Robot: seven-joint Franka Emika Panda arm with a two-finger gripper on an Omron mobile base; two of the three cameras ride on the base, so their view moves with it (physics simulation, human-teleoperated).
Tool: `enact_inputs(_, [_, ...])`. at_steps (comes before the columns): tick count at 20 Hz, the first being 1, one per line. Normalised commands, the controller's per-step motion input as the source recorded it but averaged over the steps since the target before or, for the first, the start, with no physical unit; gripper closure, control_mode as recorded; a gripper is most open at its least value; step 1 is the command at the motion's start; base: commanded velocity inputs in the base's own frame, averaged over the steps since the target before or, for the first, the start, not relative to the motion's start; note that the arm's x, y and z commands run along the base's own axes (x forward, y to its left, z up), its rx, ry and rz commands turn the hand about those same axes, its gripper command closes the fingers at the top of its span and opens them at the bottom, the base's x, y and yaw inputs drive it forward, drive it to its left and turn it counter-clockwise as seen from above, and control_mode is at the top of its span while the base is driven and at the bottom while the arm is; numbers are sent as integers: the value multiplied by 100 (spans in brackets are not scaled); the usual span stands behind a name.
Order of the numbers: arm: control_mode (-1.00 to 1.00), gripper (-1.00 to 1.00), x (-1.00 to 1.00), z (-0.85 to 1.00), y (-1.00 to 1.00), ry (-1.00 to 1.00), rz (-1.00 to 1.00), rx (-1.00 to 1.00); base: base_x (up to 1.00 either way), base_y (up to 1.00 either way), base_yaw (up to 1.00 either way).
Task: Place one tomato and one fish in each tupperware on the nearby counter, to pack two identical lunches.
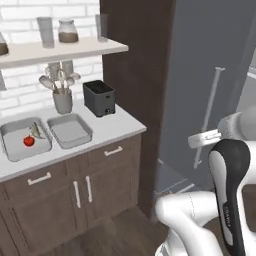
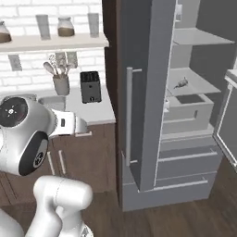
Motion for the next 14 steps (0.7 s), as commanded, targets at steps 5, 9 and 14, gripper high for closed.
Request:
enact_inputs(5, [100,-100,0,0,0,0,0,0,-20,-2,-70])
enact_inputs(9, [100,-100,0,0,0,0,0,0,11,-27,-71])
enact_inputs(14, [100,-100,0,0,0,0,0,0,36,-41,-70])
